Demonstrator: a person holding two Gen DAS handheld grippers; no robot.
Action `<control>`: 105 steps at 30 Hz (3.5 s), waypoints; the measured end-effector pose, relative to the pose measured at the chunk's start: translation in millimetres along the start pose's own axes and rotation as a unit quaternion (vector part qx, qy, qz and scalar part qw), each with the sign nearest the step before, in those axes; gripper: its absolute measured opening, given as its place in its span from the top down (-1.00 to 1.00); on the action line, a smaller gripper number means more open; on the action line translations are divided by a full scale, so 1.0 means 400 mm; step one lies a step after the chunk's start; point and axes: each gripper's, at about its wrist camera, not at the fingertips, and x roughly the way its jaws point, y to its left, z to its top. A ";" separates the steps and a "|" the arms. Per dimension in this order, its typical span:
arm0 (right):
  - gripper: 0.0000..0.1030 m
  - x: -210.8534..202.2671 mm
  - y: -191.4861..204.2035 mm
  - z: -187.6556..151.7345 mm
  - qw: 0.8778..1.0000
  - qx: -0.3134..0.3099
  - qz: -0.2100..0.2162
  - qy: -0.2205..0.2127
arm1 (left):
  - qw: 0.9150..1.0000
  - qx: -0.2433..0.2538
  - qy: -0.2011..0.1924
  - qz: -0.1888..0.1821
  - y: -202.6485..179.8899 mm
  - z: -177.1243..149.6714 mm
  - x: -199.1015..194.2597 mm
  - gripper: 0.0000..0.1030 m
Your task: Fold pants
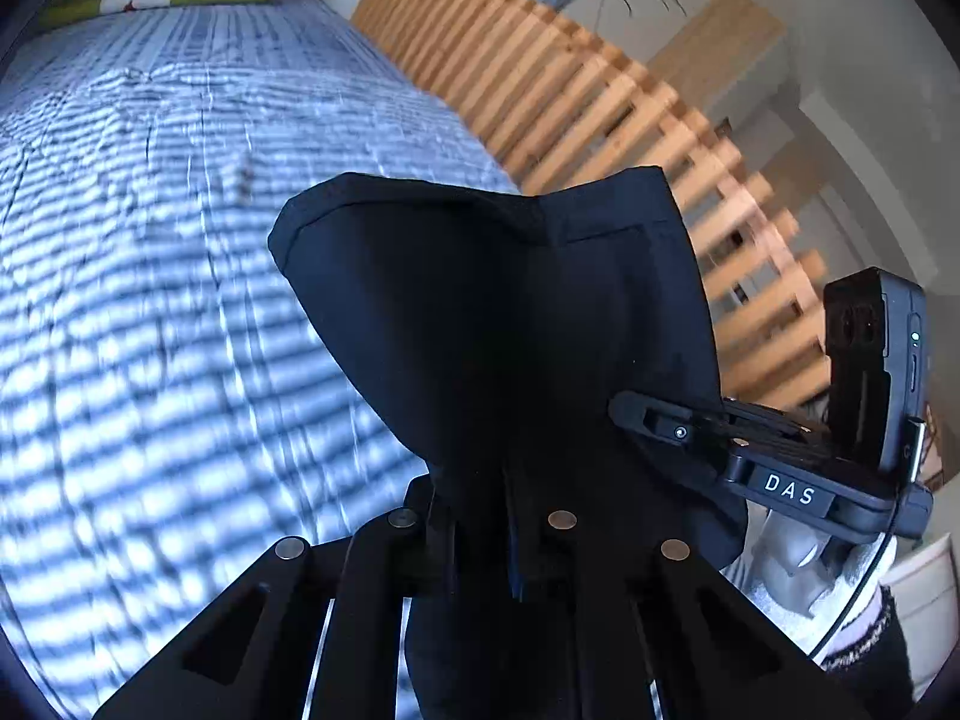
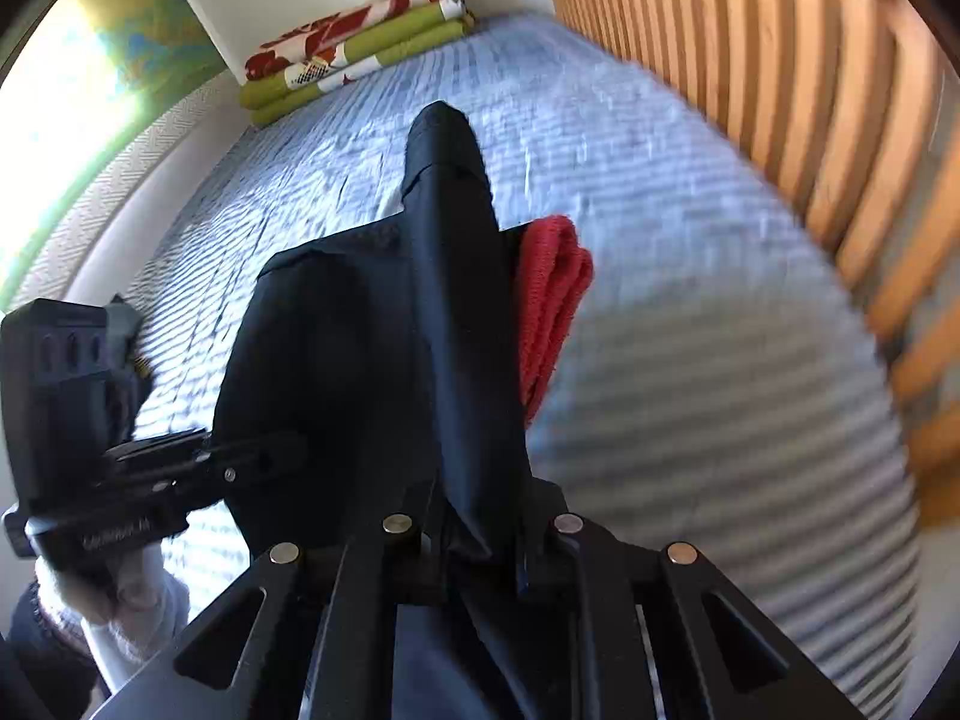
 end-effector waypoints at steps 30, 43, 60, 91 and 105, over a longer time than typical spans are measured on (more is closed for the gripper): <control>0.27 0.260 -0.048 0.149 0.984 0.009 -0.179 -0.010 | 0.990 0.030 0.021 0.133 0.101 0.177 0.265 0.32; 0.27 -0.036 0.104 -0.121 0.989 0.040 -0.138 -0.015 | 0.980 0.067 0.032 0.183 0.040 -0.093 -0.134 0.27; 0.18 -0.492 0.491 -0.568 0.994 0.011 -0.061 -0.094 | 0.969 0.147 -0.102 0.170 -0.299 -0.559 -0.741 -0.30; -0.09 -0.600 0.635 -0.779 0.980 0.002 -0.132 -0.148 | 0.958 0.105 -0.143 0.227 -0.275 -0.811 -0.914 -0.65; -0.09 -0.564 0.632 -0.792 0.981 0.004 -0.135 -0.138 | 0.961 0.085 -0.124 0.233 -0.221 -0.807 -0.874 -0.65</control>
